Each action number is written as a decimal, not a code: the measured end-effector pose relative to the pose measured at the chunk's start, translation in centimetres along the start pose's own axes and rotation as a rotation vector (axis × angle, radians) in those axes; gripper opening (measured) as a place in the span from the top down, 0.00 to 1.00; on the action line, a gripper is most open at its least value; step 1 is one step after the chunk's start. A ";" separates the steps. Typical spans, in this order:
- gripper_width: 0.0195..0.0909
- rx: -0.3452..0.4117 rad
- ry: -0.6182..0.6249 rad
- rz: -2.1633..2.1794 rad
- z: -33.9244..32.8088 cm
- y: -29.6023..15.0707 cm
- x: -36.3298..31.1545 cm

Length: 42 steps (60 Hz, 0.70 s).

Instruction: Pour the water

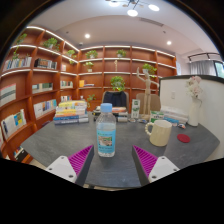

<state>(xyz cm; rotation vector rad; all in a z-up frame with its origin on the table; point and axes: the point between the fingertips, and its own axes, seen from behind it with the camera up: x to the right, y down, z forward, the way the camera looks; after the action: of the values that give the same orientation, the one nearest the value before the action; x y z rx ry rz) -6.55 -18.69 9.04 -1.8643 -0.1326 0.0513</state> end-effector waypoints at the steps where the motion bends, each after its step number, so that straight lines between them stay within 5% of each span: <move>1: 0.20 0.001 -0.002 0.001 1.6 0.9 -1.2; 26: 0.21 0.043 -0.021 0.071 11.6 -1.2 -4.0; 32: 0.36 0.060 -0.014 0.075 12.5 -1.7 -3.9; 36: 0.64 0.067 0.015 0.055 12.8 -1.7 -3.3; 42: 0.72 0.081 0.013 0.047 12.9 -1.8 -3.3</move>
<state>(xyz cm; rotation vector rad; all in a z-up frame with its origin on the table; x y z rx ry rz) -11.30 -6.34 6.88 -1.7863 -0.0759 0.0760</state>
